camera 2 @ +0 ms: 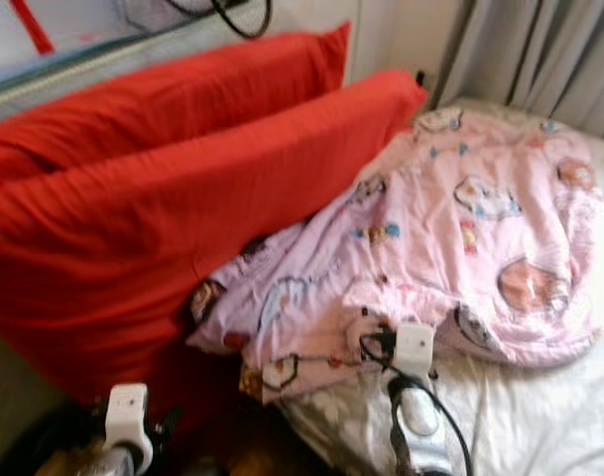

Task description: Clean up the room

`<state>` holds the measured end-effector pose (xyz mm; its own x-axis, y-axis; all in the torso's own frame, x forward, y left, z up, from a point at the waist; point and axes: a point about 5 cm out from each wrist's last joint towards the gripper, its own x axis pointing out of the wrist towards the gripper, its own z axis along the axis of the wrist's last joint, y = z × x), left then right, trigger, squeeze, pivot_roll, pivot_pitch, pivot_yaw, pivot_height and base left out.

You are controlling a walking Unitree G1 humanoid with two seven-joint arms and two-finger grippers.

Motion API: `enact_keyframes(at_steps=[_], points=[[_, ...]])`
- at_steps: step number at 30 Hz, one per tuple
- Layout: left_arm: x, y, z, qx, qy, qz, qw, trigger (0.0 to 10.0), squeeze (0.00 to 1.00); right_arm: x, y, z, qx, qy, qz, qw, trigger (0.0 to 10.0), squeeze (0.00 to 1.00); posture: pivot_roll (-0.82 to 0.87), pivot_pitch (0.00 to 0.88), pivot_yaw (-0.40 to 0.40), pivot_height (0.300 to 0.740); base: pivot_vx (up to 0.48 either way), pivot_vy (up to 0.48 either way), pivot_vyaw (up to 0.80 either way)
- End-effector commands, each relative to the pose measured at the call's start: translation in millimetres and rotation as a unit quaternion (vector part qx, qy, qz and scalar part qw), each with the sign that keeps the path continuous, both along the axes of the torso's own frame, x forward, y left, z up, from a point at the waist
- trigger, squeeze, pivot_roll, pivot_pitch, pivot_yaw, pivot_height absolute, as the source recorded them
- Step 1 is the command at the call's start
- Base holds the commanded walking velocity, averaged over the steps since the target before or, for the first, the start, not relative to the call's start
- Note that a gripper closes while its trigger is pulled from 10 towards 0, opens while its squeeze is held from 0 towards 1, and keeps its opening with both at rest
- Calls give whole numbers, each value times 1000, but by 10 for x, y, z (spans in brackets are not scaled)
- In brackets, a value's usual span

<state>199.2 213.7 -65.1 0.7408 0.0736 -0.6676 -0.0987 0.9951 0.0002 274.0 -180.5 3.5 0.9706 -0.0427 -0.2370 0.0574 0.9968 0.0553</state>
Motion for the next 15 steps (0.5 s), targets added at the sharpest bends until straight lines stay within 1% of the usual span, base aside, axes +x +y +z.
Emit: enact_keyframes(at_steps=[1,4,6,10,15], points=[[-100,-8,-67,8,29,-9,1000,10000,0,-28,-22,-1,1,-6,-5,1000,10000,0,159,0,-43,740,0,0,0],[-152,-20,-95,14,33,-4,999,10000,0,-10,-13,16,11,-11,-17,1000,10000,0,155,0,-43,740,0,0,0],[-158,-20,-97,14,33,-2,999,10000,0,-1,-5,23,15,-12,-18,1000,10000,0,155,0,-43,740,0,0,0],[-225,-29,-134,19,44,-3,999,10000,0,36,86,58,16,-22,-7,1000,10000,0,159,27,-46,740,0,0,0],[-263,-6,-149,22,51,-3,998,10000,0,48,73,65,14,-22,-16,1000,10000,0,157,41,-45,740,0,0,0]])
